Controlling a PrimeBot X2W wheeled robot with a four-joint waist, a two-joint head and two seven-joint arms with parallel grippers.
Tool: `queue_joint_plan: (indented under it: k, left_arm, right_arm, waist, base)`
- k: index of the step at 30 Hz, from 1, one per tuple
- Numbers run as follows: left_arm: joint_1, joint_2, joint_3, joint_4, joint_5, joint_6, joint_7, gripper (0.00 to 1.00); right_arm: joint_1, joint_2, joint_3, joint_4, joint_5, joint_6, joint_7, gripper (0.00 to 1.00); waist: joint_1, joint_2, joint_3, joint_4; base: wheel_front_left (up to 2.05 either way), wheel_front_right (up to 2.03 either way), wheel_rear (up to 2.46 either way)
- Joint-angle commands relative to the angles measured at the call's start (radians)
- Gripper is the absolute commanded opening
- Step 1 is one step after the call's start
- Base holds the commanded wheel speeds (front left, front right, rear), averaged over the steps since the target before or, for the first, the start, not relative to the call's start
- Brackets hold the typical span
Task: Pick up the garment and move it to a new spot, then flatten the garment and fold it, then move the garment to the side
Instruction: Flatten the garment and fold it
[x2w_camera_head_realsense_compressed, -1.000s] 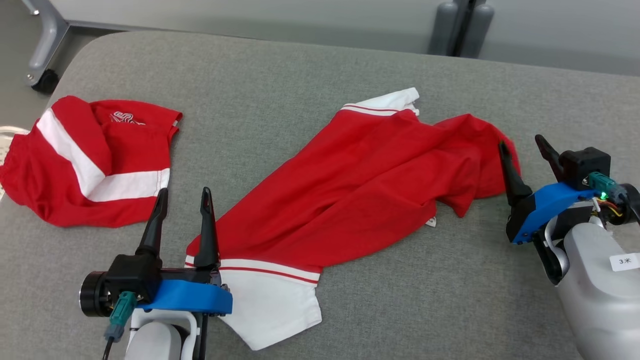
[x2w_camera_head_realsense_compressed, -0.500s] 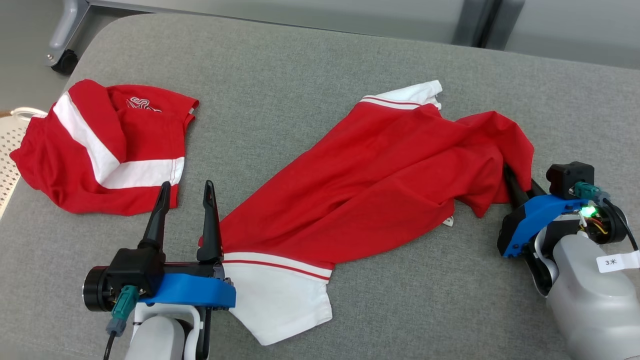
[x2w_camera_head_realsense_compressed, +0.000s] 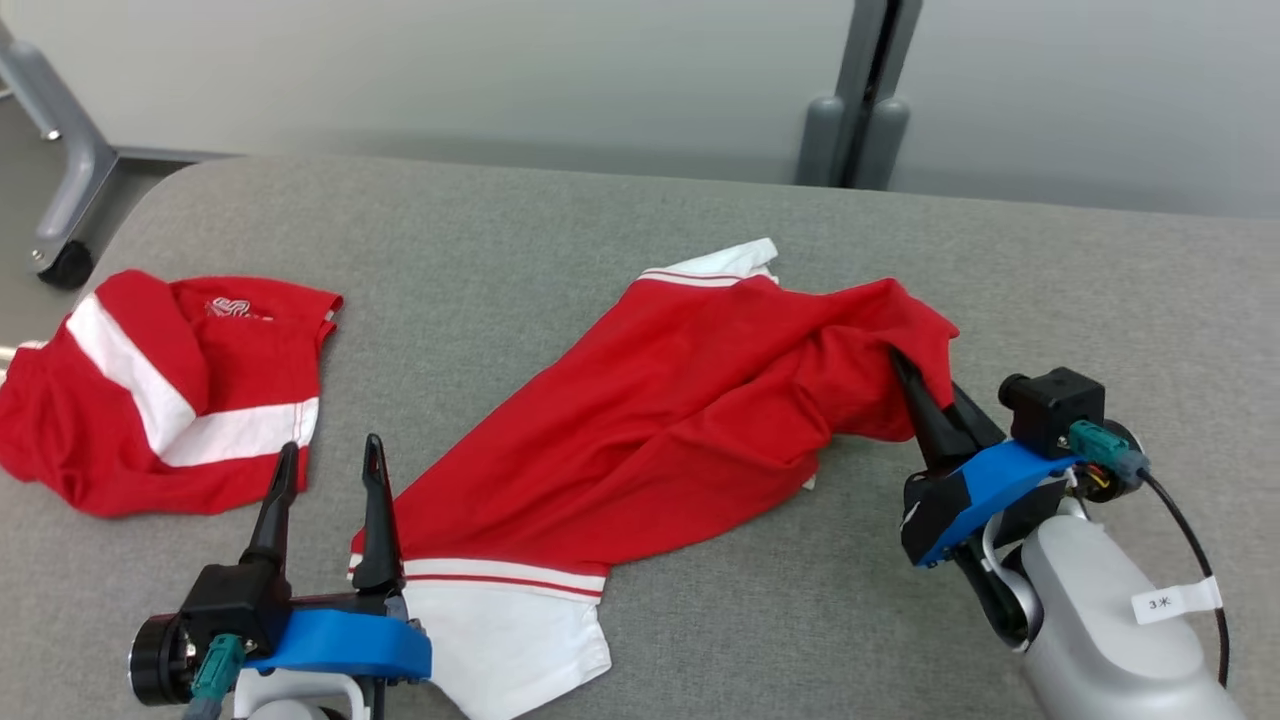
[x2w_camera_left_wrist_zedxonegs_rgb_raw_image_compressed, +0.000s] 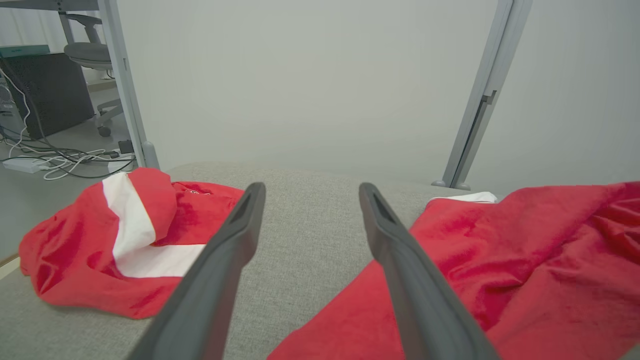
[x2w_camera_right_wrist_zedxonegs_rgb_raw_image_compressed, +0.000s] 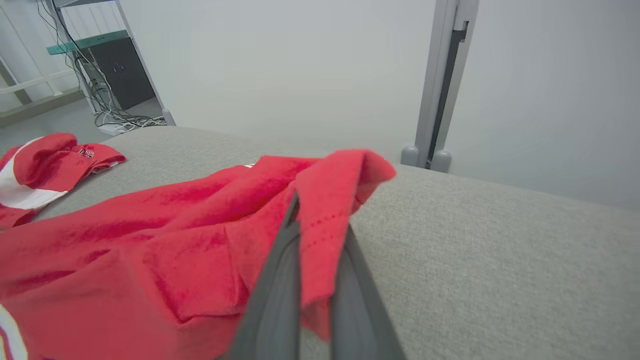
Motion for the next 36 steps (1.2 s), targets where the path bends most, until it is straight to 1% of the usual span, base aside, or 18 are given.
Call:
queue_joint_plan:
  k: [1, 5, 7, 10, 12, 19, 23, 26, 28, 30, 33, 36]
  left_arm:
    - [0.009, 0.0, 0.009, 0.0, 0.006, -0.001, -0.003, 1.0]
    - [0.039, 0.0, 0.033, -0.005, 0.009, -0.008, -0.003, 1.0]
    - [0.051, 0.0, 0.038, -0.008, 0.011, -0.006, -0.003, 1.0]
    - [0.066, 0.0, 0.049, -0.008, 0.015, -0.008, -0.003, 1.0]
    - [0.068, 0.0, 0.054, -0.009, 0.016, -0.012, -0.003, 1.0]
    - [0.072, 0.0, 0.059, -0.013, 0.017, -0.018, -0.003, 1.0]
    - [0.074, 0.0, 0.065, -0.019, 0.02, -0.017, -0.003, 1.0]
    - [0.07, 0.0, 0.072, -0.022, 0.022, -0.02, -0.003, 1.0]
    - [0.063, 0.0, 0.075, -0.022, 0.021, -0.022, -0.003, 1.0]
    - [0.053, 0.0, 0.073, -0.022, 0.018, -0.024, -0.003, 1.0]
    - [0.042, 0.0, 0.065, -0.022, 0.014, -0.024, -0.003, 1.0]
    - [0.03, 0.0, 0.054, -0.023, 0.01, -0.022, -0.003, 1.0]
  right_arm:
    - [0.024, 0.002, 0.008, -0.027, 0.007, 0.0, -0.001, 0.0]
    - [0.094, 0.011, 0.029, -0.163, 0.035, 0.0, -0.001, 0.0]
    - [0.119, -0.003, 0.043, -0.232, 0.026, 0.0, -0.001, 0.0]
    - [0.167, -0.006, 0.057, -0.345, 0.019, 0.0, 0.007, 0.0]
    - [0.198, -0.008, 0.049, -0.426, 0.007, 0.0, 0.025, 0.0]
    - [0.321, 0.016, 0.008, -0.755, -0.044, 0.0, 0.148, 0.0]
    - [0.366, 0.03, -0.006, -0.947, -0.072, 0.0, 0.224, 0.0]
    - [0.379, 0.039, -0.015, -1.048, -0.09, 0.0, 0.269, 0.0]
    - [0.384, 0.04, -0.024, -1.073, -0.094, 0.0, 0.285, 0.0]
    - [0.383, 0.037, -0.032, -1.07, -0.095, 0.0, 0.29, 0.0]
    - [0.372, 0.035, -0.042, -1.033, -0.09, 0.0, 0.277, 0.0]
    - [0.343, 0.027, -0.052, -0.966, -0.083, 0.0, 0.255, 0.0]
  waist:
    - [0.0002, 0.0, -0.044, -0.045]
    - [0.0002, 0.0, -0.076, -0.082]
    - [0.0002, 0.0, -0.089, -0.096]
    - [0.0002, 0.0, -0.104, -0.112]
    - [0.0002, 0.0, -0.108, -0.118]
    - [0.0002, 0.0, -0.11, -0.126]
    - [0.0002, 0.0, -0.103, -0.135]
    - [0.0002, 0.0, -0.094, -0.142]
    - [0.0002, 0.0, -0.088, -0.144]
    - [0.0002, 0.0, -0.082, -0.142]
    - [0.0002, 0.0, -0.071, -0.134]
    - [0.0002, 0.0, -0.057, -0.121]
  base:
    - [0.0, 0.0, 0.0]
    - [0.0, 0.0, 0.0]
    - [0.0, 0.0, 0.0]
    - [0.0, 0.0, 0.0]
    - [0.0, 0.0, 0.0]
    - [0.0, 0.0, 0.0]
    - [0.0, 0.0, 0.0]
    - [0.0, 0.0, 0.0]
    - [0.0, 0.0, 0.0]
    - [0.0, 0.0, 0.0]
    - [0.0, 0.0, 0.0]
    - [0.0, 0.0, 0.0]
